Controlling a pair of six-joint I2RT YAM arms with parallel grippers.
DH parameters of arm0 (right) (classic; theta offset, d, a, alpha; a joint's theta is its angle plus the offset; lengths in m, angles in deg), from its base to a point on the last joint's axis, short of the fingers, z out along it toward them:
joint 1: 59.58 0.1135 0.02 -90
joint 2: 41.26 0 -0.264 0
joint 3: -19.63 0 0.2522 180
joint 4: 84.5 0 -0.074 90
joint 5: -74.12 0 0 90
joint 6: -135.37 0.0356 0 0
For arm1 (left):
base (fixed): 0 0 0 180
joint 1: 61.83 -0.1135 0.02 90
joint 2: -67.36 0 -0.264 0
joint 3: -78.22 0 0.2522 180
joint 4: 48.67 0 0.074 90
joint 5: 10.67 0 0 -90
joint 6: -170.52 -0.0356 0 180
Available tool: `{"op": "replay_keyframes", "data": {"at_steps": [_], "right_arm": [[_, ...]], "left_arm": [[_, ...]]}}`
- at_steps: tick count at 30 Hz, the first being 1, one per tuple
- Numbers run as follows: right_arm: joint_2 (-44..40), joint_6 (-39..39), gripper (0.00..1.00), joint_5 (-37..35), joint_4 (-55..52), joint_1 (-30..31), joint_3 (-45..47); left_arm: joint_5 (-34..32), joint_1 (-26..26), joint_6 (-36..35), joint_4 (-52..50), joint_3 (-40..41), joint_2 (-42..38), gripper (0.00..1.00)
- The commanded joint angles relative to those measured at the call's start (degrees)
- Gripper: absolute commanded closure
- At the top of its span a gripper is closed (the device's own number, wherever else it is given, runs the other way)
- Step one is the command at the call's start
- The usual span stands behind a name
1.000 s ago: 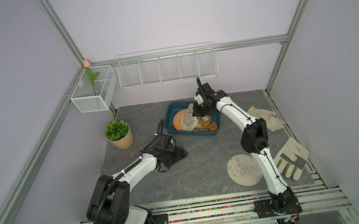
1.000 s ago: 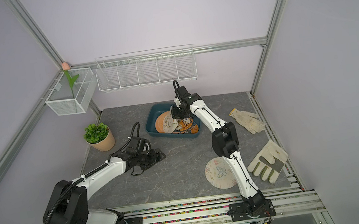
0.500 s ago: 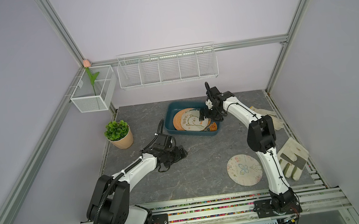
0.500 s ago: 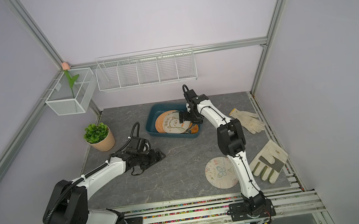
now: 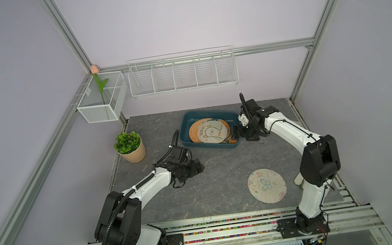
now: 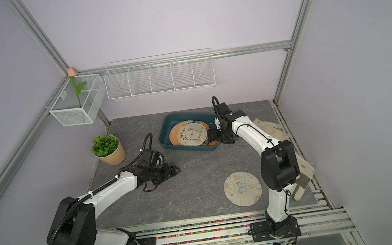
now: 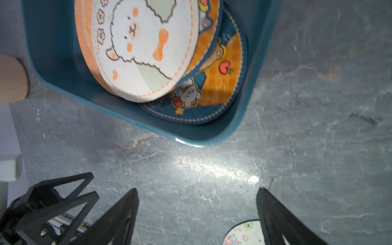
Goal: Put the coasters into the storage box
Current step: Place the coaster in the storage box.
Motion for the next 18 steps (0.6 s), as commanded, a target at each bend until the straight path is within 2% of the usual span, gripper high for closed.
{"op": "replay_keyframes", "data": {"at_steps": [1, 9, 18], "right_arm": [[-6.0, 2.9, 0.12, -1.2, 0.4, -1.0, 8.1], [-17.6, 7.7, 0.12, -3.5, -1.5, -4.8, 24.9], [-22.7, 14.2, 0.12, -7.5, -2.7, -11.7, 37.0]], "left_arm": [[-0.3, -0.3, -1.4, -0.4, -1.7, -0.1, 0.09], [0.3, -0.3, -2.2, 0.3, -1.1, -0.8, 0.09], [0.7, -0.3, -2.5, 1.0, -0.3, -0.9, 0.09]]}}
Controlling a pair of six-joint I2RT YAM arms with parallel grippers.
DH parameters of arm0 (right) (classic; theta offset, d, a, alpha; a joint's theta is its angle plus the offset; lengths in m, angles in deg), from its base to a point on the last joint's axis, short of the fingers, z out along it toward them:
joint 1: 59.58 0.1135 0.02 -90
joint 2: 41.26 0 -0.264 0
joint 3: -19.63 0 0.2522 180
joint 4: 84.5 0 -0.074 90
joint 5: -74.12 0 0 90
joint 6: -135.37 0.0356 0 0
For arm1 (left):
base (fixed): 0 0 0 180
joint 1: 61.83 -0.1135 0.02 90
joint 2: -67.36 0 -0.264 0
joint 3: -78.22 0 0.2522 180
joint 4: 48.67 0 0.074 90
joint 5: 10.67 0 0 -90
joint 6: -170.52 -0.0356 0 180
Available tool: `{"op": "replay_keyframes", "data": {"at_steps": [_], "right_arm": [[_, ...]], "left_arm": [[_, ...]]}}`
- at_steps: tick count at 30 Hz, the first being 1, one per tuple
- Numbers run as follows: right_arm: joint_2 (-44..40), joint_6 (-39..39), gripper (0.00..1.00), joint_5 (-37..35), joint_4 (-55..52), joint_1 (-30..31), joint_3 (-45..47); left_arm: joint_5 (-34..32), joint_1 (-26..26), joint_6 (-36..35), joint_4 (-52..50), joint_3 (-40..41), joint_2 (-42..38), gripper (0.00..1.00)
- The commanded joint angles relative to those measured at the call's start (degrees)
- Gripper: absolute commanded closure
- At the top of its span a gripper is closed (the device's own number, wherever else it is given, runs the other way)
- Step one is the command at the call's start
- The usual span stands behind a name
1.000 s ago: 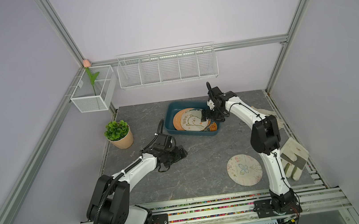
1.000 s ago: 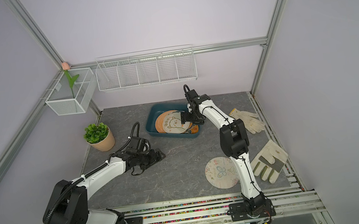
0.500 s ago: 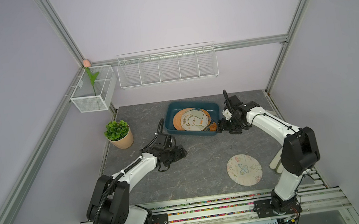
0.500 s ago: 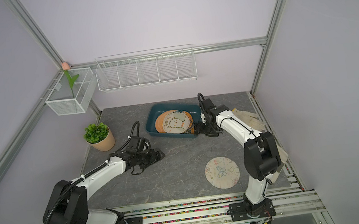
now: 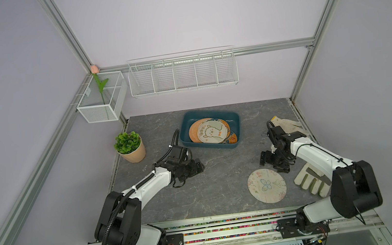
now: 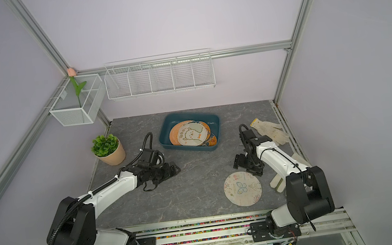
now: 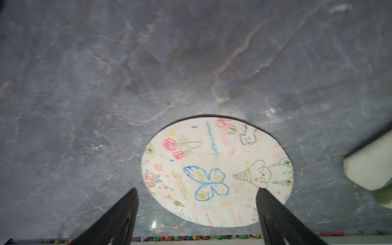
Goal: Put the coasters into the storage box
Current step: Place the coaster in the storage box, then move the coaster to the center of the board.
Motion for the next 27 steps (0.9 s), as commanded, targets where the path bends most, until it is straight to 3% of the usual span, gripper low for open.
{"op": "replay_keyframes", "data": {"at_steps": [1, 13, 27], "right_arm": [[-1.8, 3.8, 0.12, -2.4, -0.5, -2.7, 2.5], [-4.0, 8.3, 0.12, -5.4, 2.7, -7.4, 10.3], [-3.9, 11.1, 0.12, 1.1, 11.9, -8.8, 17.2]], "left_arm": [[0.3, -0.3, -1.0, 0.8, -0.1, -1.0, 0.09], [0.3, -0.2, -0.8, 0.5, 0.1, -1.5, 0.09], [0.2, -0.3, -0.9, -0.1, 0.7, -2.4, 0.09]]}}
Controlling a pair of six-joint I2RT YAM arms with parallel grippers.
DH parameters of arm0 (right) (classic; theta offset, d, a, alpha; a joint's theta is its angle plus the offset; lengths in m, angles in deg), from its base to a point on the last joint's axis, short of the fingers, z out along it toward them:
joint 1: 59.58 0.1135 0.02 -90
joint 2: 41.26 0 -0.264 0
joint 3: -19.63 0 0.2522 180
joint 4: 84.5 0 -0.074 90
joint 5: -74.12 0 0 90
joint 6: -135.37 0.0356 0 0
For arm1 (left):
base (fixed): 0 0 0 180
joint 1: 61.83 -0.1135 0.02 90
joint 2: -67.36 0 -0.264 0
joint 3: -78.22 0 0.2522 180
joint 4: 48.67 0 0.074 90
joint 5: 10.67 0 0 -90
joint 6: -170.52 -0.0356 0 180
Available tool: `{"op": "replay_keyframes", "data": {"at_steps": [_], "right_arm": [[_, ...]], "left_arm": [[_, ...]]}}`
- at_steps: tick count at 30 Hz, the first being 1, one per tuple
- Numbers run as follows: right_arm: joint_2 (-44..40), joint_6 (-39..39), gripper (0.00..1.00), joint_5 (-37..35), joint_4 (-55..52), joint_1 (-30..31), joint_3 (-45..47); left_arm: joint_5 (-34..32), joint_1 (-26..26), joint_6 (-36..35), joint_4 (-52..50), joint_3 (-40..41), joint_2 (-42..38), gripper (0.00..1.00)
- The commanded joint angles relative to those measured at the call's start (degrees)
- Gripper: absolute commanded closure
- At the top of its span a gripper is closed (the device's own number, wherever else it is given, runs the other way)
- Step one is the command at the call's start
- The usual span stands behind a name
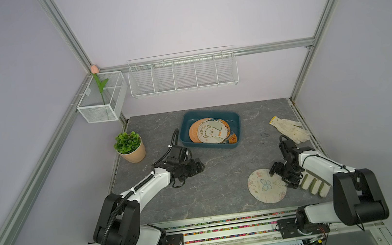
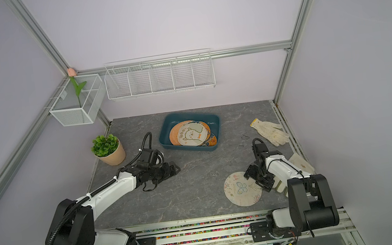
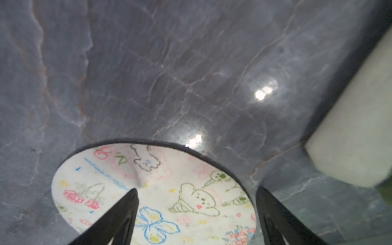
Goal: Put the coasters into the storage box
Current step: Move the coaster to the center of the board.
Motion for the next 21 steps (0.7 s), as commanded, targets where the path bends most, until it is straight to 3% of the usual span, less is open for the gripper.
{"op": "replay_keyframes", "data": {"at_steps": [1, 9, 21], "right_arm": [[0.3, 1.9, 0.11, 2.7, 2.7, -0.3, 1.9], [-2.7, 4.7, 0.11, 5.5, 4.1, 1.6, 3.8], [-1.0, 12.3, 0.12, 3.9, 7.6, 14.8, 1.3]], "left_arm": [[0.2, -0.3, -1.0, -0.1, 0.6, -1.2, 0.09], [-0.1, -0.3, -0.6, -0.1, 1.1, -2.3, 0.09], [0.2, -0.3, -0.7, -0.1, 1.8, -2.9, 0.09]]}}
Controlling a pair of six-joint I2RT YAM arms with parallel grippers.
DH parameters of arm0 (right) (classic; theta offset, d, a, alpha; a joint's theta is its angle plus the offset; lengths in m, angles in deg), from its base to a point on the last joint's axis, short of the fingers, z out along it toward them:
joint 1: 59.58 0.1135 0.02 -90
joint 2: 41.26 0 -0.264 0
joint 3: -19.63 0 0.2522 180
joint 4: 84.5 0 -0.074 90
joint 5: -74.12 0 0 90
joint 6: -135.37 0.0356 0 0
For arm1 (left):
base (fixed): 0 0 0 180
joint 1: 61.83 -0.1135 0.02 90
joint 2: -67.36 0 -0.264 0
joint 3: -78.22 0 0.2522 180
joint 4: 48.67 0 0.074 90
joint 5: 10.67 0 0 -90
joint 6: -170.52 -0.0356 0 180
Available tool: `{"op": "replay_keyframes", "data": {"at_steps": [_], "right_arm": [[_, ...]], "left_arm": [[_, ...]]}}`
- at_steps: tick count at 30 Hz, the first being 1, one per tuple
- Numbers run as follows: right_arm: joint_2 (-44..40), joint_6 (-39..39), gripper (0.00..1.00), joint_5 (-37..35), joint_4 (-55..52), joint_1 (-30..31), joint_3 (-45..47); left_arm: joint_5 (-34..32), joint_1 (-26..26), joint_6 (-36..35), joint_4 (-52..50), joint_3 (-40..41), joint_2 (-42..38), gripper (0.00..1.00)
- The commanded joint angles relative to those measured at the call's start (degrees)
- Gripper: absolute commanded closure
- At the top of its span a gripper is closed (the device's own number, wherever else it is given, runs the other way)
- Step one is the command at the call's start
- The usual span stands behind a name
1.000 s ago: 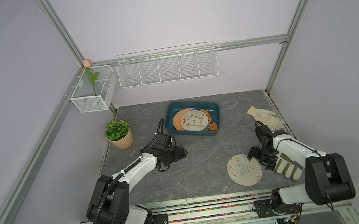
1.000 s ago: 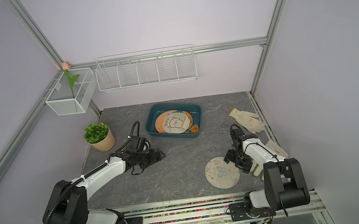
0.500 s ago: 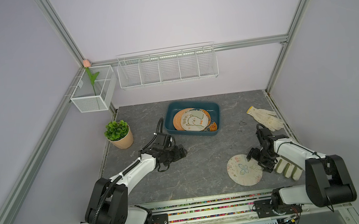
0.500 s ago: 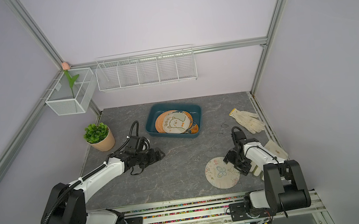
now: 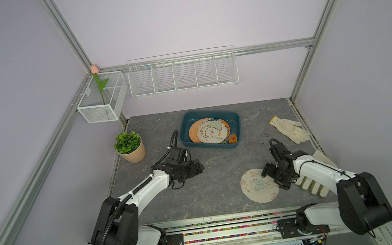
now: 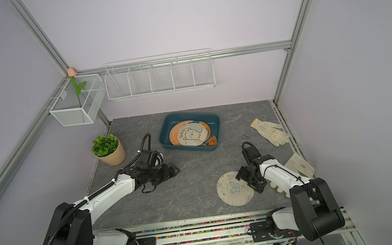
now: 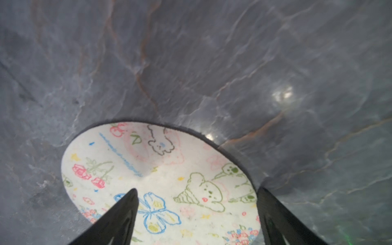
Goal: Put the coasters into the storage box
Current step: Move the coaster to the center of the board.
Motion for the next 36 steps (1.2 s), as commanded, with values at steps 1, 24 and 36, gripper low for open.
{"op": "replay_keyframes", "data": {"at_steps": [1, 24, 36], "right_arm": [[2.4, 4.2, 0.11, 2.5, 3.3, 3.5, -1.2], [26.1, 0.4, 0.12, 9.1, 10.6, 21.4, -23.2], [21.0, -17.7, 0.12, 10.9, -0.2, 20.3, -25.6]], "left_arm": [[0.3, -0.3, -0.7, 0.0, 0.3, -1.1, 0.09], [-0.9, 2.8, 1.5, 0.6, 1.6, -0.6, 0.09], [-2.9, 8.9, 5.0, 2.6, 3.1, 1.4, 0.14]]}}
